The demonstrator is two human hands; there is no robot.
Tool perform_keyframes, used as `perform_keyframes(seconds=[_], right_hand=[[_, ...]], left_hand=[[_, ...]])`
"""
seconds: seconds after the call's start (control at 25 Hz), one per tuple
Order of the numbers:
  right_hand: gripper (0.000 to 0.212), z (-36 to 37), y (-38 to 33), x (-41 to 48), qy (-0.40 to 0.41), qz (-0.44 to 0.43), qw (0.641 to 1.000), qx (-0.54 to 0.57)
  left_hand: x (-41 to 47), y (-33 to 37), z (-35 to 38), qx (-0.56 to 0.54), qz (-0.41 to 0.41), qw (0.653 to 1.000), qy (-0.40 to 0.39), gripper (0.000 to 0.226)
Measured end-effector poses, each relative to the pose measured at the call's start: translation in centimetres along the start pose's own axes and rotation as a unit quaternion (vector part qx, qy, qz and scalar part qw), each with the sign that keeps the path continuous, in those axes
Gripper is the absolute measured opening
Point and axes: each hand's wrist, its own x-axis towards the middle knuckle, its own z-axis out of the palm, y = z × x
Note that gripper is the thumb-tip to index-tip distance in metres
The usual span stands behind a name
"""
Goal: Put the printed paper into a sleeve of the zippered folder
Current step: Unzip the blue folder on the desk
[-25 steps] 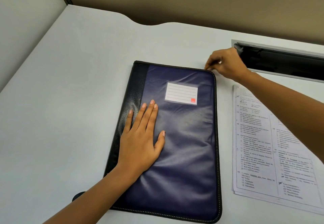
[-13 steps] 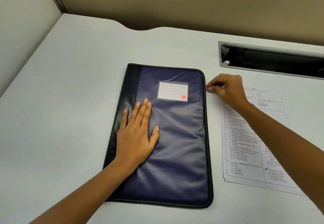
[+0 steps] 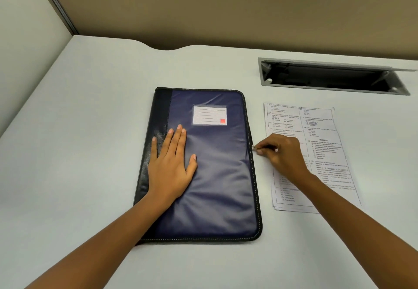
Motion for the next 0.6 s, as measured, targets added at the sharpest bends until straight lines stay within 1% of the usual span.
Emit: perform_keyframes(seconds=[0.24, 0.44, 0.6], right_hand=[[0.012, 0.1, -1.1, -2.5, 0.042, 0.005, 0.999, -0.031], [0.008, 1.1, -2.0, -3.6, 0.096, 0.045, 0.994, -0.030], [0.009, 1.7, -2.3, -4.2, 0.103, 0.056, 0.993, -0.033]], left_hand=[[0.1, 0.2, -0.3, -0.004, 0.015, 1.000, -0.005, 0.070], [0.0, 0.2, -0.3, -0.001, 0.019, 1.000, 0.000, 0.070], [0.0, 0.2, -0.3, -0.004, 0.019, 1.000, 0.000, 0.071]])
